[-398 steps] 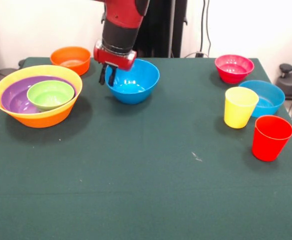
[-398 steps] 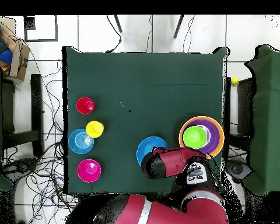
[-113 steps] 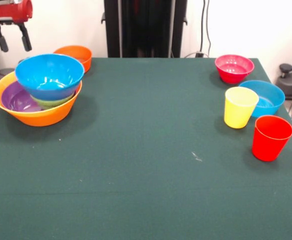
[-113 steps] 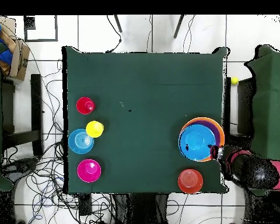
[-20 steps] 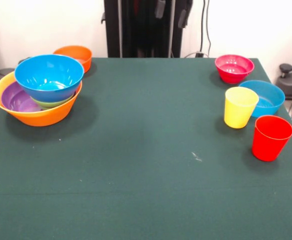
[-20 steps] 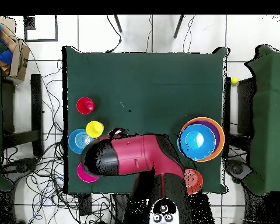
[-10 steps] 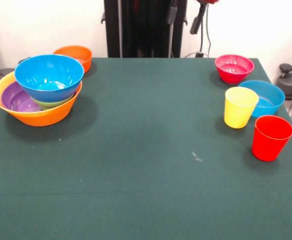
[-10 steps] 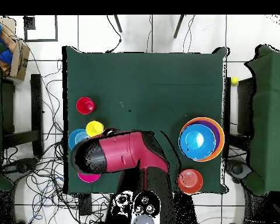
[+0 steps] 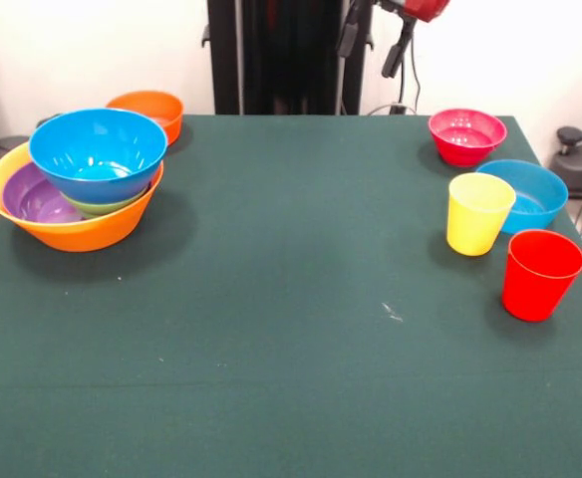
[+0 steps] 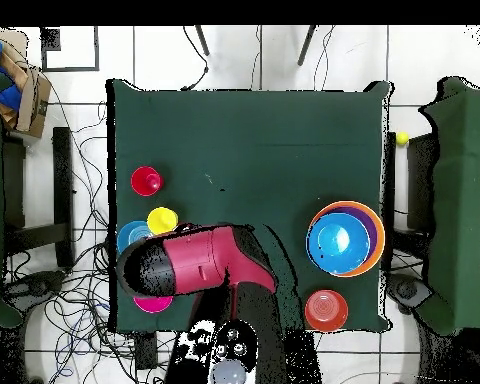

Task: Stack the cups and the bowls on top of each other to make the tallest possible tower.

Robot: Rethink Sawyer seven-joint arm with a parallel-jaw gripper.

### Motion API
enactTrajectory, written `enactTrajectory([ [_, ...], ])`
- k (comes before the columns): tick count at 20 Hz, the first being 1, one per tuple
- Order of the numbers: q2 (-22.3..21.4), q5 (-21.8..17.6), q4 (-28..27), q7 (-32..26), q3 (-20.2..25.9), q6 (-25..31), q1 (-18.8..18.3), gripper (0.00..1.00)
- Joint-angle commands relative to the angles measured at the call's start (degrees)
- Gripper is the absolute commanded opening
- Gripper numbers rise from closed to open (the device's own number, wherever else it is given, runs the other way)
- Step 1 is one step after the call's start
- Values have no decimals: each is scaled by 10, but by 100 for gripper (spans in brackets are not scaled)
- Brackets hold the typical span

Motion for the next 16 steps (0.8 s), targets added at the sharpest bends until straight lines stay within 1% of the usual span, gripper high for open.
enactTrajectory([
  [1, 38, 23, -20, 82, -4, 23, 9, 100],
  [5, 39, 34, -27, 76, -6, 33, 13, 100],
  [8, 35, 56, -37, 78, -5, 51, 13, 100],
  [16, 44, 88, -64, 95, -23, 76, 35, 100],
])
